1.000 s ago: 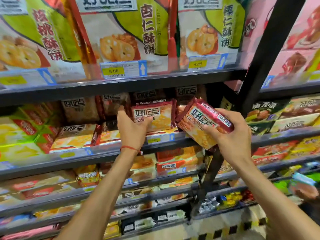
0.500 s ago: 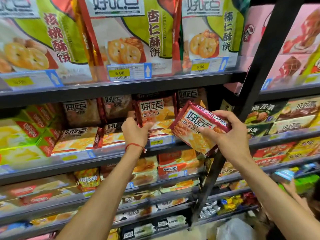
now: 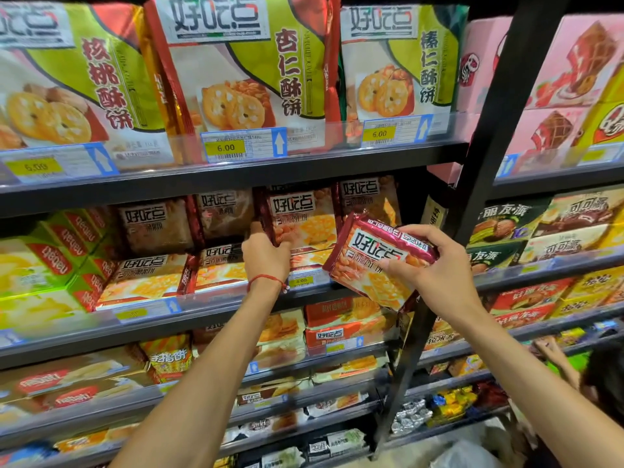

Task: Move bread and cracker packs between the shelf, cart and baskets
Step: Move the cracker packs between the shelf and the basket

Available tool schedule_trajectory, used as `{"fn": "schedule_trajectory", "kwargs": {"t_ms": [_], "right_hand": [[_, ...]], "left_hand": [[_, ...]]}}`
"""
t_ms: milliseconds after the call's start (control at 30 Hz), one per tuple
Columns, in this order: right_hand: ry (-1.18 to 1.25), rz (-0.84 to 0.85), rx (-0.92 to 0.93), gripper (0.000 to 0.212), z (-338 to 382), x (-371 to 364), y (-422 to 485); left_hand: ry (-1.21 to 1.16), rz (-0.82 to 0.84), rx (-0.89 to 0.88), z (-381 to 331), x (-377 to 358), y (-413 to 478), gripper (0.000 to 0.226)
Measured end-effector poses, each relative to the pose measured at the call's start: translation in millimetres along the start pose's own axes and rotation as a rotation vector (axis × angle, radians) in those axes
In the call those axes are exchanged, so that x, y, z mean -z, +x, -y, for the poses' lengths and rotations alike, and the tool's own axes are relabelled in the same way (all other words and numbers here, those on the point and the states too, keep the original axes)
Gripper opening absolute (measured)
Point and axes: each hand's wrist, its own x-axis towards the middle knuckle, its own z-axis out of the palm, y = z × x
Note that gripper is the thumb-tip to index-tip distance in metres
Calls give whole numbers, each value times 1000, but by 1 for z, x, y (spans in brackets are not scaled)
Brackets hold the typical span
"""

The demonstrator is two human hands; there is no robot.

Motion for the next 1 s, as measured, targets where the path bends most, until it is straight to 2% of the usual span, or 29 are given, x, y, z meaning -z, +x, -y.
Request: {"fn": "schedule_trajectory", "kwargs": {"t_ms": [133,267,333,433,533,633,733,800,867,933,1000], "right_hand": [[-9,19,4,50,-2,-4,2],[-8,32,12,55,-2,-12,6],[-6,46,23,55,1,-13,8],[32,93,15,57,10,-13,13],[85,131,3,72,16,-12,16],[166,68,-34,89,15,-17,14],[271,26,-121,86,7,-26,6],[200,58,-135,84,0,-29,-1],[115,82,-116,73,-5,-30,-7],[97,53,-101,58,-8,-29,-10],[91,11,-92,53,-11,-28,-8]], "left_hand": [[19,8,-30,-2,3,-11,50],[3,-9,-341,-5,17,-41,30],[-128,86,-438,-11,27,-54,41],[-285,407,-402,-24,35,-68,57],[-290,545,-397,-26,31,-71,45],[-414,499,-302,-24,23,-72,39],[-488,405,-236,-23,12,-75,35],[-568,345,-149,-23,6,-76,32],[-623,317,-91,-27,3,-78,31],[-627,318,-117,-31,2,-80,32],[-613,355,-155,-32,-1,-79,37]]}}
